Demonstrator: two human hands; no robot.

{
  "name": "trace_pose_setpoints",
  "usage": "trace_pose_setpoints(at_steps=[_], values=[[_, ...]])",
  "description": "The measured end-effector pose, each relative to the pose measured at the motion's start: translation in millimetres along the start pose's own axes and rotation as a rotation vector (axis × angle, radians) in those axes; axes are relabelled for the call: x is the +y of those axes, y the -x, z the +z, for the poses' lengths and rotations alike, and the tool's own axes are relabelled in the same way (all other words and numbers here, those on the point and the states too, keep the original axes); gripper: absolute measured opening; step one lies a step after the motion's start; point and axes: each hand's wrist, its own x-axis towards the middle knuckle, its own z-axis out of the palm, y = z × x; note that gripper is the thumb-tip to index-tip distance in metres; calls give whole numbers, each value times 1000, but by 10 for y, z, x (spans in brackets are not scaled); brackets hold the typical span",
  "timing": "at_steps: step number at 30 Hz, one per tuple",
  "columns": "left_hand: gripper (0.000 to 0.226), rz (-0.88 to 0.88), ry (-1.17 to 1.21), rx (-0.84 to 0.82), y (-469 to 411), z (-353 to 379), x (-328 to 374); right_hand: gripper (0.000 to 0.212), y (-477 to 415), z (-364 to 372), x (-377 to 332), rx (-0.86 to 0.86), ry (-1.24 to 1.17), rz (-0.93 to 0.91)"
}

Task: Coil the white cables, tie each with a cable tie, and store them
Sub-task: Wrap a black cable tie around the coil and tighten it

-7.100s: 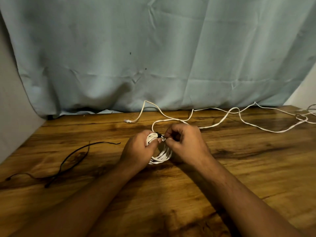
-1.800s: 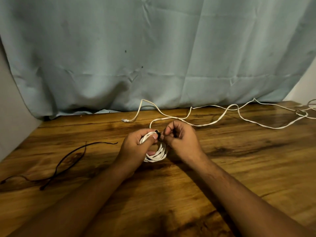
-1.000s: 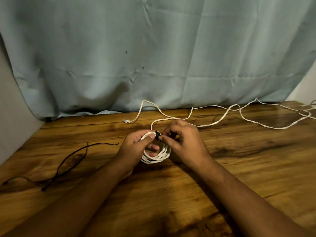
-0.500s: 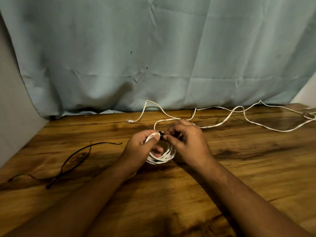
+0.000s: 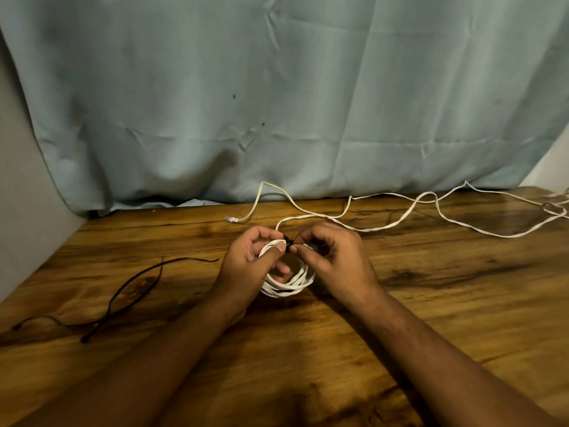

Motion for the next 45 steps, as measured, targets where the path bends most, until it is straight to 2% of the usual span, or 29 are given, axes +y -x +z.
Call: trace_pose_setpoints(at_steps=[9, 21, 27, 33, 36, 45], values=[[17, 35, -72, 12, 20, 6, 30, 8, -5, -25, -19, 11, 79, -82], [3, 48, -138, 39, -4, 5, 50, 13, 6, -17, -83, -57, 138, -124], [9, 115, -316, 7, -9, -18, 58, 15, 7, 30, -71, -80, 67, -69], [11, 178, -451, 32, -21, -41, 53, 27, 33, 54, -117, -140, -75, 90], [11, 169, -481, 41, -11, -37, 48, 29, 34, 68, -133, -175, -45, 126], [15, 219, -613, 120, -69, -94, 94, 23, 51, 55, -219, -260, 115, 76]])
